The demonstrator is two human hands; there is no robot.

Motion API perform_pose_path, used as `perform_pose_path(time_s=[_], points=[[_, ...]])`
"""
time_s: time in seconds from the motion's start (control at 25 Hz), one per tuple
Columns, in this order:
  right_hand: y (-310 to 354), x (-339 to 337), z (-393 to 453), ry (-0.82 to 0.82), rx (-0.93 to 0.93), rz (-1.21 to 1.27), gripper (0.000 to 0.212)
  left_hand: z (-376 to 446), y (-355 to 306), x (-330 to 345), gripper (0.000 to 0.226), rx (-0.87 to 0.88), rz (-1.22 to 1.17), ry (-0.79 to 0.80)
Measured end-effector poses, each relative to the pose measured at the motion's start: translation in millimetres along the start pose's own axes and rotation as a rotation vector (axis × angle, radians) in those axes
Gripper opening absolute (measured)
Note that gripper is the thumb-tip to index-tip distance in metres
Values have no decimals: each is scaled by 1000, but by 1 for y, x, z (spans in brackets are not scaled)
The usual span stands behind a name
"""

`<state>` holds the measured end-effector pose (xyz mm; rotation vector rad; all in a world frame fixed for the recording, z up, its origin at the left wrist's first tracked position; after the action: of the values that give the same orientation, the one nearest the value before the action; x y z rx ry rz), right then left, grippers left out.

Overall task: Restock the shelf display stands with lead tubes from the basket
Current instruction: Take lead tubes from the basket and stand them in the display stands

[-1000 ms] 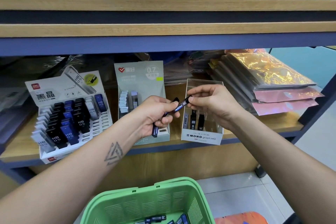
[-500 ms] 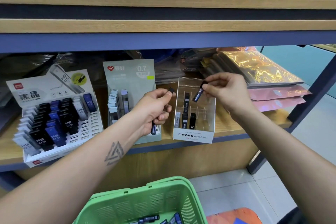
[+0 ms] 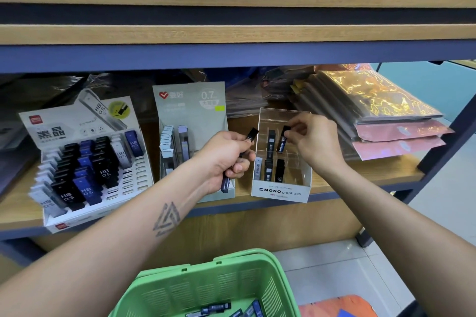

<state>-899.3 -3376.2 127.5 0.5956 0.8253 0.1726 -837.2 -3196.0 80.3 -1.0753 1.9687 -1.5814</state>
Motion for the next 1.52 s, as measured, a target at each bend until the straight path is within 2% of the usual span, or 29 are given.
perform_pose_path(time_s=[0.48, 0.64, 0.72, 0.8, 0.84, 1.0, 1.08, 1.16, 1.28, 1.36, 1.52], points=[[-4, 15, -7, 56, 9, -96, 19, 3, 11, 5, 20, -12, 22, 45], [9, -1, -5, -9, -47, -122, 24, 0, 12, 9, 34, -31, 15, 83], [19, -5, -5, 24, -21, 70, 18, -1, 13, 13, 32, -29, 18, 107], [25, 7, -11, 198, 117, 430, 11, -2, 12, 16, 25, -16, 34, 124], [27, 12, -14, 261, 165, 530, 11, -3, 12, 16, 22, -12, 41, 128], [23, 22, -24, 310, 304, 737, 18, -7, 12, 17, 21, -13, 59, 154], [22, 18, -20, 307, 302, 787, 17, -7, 12, 14, 22, -21, 72, 122], [15, -2, -6, 197, 240, 720, 16, -4, 11, 6, 22, -32, 102, 41], [3, -32, 8, 16, 89, 288, 16, -3, 8, -3, 16, -35, 97, -26], [5, -27, 4, 15, 27, 69, 18, -4, 7, -2, 14, -41, 93, -30], [7, -5, -3, 52, -36, -18, 12, -7, 8, 1, 13, -47, 121, -13]])
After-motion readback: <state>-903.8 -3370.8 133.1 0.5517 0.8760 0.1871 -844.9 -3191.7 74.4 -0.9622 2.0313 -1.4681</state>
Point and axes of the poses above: each hand's wrist, its own z-axis towards the middle knuckle, its own x-axis out of the palm, y = z × x, the point moved 9 cm from there along z, towards the middle knuckle, and after that the axes turned 4 degrees about -x, right-handed, at the moved point
